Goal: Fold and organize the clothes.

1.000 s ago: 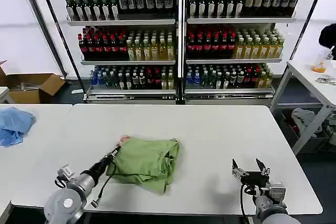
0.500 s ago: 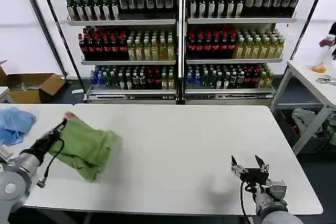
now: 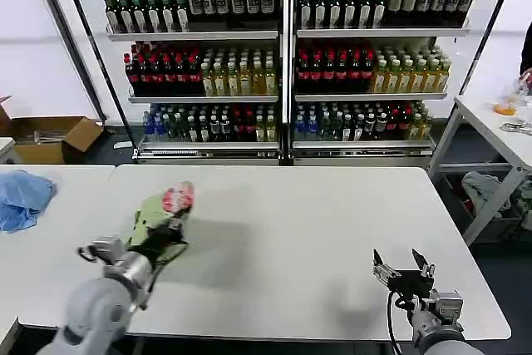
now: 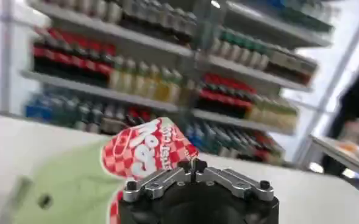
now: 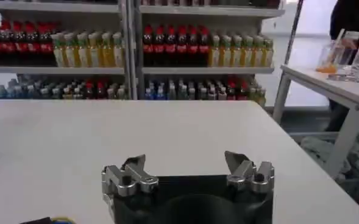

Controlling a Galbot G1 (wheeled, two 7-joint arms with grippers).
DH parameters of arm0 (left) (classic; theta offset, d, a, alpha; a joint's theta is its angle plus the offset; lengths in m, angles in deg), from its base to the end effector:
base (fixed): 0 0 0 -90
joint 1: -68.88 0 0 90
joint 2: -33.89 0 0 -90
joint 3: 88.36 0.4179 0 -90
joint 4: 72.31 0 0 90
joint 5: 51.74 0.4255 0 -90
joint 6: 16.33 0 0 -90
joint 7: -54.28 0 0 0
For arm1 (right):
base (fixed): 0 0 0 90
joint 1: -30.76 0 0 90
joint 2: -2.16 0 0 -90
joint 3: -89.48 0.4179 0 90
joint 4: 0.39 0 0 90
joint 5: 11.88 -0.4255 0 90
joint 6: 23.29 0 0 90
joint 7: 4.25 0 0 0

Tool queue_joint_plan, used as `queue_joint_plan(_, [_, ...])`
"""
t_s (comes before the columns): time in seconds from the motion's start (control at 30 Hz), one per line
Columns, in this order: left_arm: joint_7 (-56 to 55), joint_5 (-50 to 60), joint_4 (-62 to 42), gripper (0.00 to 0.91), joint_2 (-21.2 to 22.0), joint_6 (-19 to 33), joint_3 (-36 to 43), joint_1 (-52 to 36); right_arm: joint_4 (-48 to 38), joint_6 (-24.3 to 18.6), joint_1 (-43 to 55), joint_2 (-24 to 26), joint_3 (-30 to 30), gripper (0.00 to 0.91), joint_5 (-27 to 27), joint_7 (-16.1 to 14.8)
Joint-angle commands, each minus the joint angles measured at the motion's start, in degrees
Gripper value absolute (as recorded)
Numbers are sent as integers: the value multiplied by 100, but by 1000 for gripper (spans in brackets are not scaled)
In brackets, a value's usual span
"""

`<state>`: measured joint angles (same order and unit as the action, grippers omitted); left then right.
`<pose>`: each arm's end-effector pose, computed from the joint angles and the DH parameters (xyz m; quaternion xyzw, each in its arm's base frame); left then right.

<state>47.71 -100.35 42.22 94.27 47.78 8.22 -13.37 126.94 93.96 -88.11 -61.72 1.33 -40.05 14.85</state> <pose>0.3498 0.0807 -0.2814 -0.1472 -0.9665 0.1338 0.1621 0.2291 -0.0802 -0.2848 -0.0311 -0.9816 0.0178 0.1878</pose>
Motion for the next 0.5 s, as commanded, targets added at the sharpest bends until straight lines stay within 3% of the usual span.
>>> queue_joint_plan(0.03, [-328, 765, -882, 20, 1616, -33, 2875, -1644, -32, -4, -90, -39, 99, 907, 38, 2])
queue_joint_plan(0.27, [-382, 839, -1801, 30, 2028, 164, 3424, -2028, -90, 3, -36, -75, 102, 907, 57, 5])
queue_joint_plan(0.3, [-357, 939, -1952, 202, 2108, 210, 3442, -2074, -104, 4, -21, -72, 106, 907, 55, 3])
queue_joint_plan(0.37, [-305, 1137, -2160, 202, 2183, 343, 3441, -2143, -125, 5, 9, -62, 118, 907, 56, -4])
queue_joint_plan(0.4, [-263, 1196, -2213, 907, 2187, 378, 3426, -2157, -129, 5, 18, -56, 123, 907, 55, -8])
queue_joint_plan(0.5, [-66, 1303, -2206, 907, 2106, 642, 3376, -2145, -141, 2, 45, -38, 138, 907, 54, -25])
